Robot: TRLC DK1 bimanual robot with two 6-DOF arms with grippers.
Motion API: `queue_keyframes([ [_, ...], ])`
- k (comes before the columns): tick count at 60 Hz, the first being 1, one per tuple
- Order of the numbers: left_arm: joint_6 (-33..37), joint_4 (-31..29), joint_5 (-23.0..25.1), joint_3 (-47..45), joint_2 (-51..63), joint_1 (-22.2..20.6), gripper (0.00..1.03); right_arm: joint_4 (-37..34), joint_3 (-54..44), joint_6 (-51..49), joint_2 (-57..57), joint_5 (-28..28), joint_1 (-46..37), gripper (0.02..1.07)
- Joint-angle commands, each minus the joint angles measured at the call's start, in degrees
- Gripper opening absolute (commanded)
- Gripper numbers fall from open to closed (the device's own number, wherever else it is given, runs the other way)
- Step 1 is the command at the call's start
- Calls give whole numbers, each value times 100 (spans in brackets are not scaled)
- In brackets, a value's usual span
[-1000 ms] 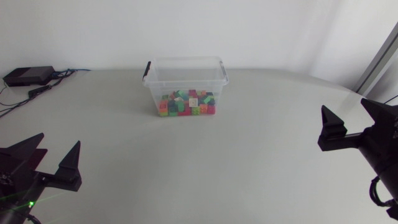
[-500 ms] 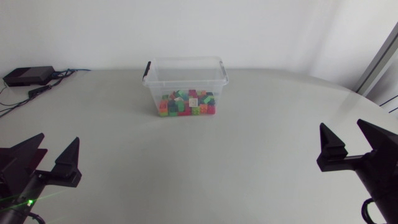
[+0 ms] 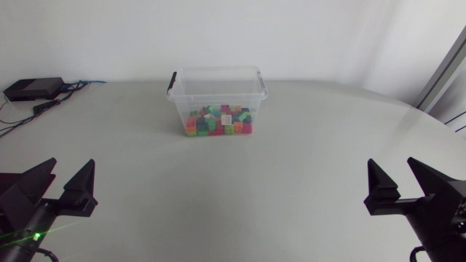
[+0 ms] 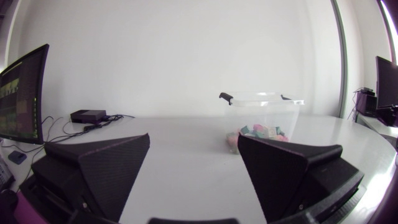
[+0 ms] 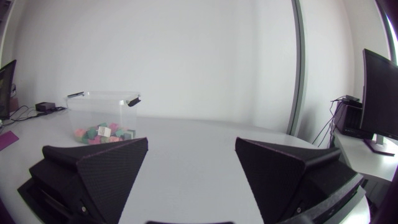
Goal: Place the duplo bricks in the container
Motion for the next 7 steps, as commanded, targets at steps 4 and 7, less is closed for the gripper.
queue_keyframes([
  [4,-145,93,-45,-148,21,-30,98,-19,-106,148,-32,-19,-25,103],
  [7,-145,93,-45,-148,21,-30,98,-19,-106,148,-32,-19,-25,103],
])
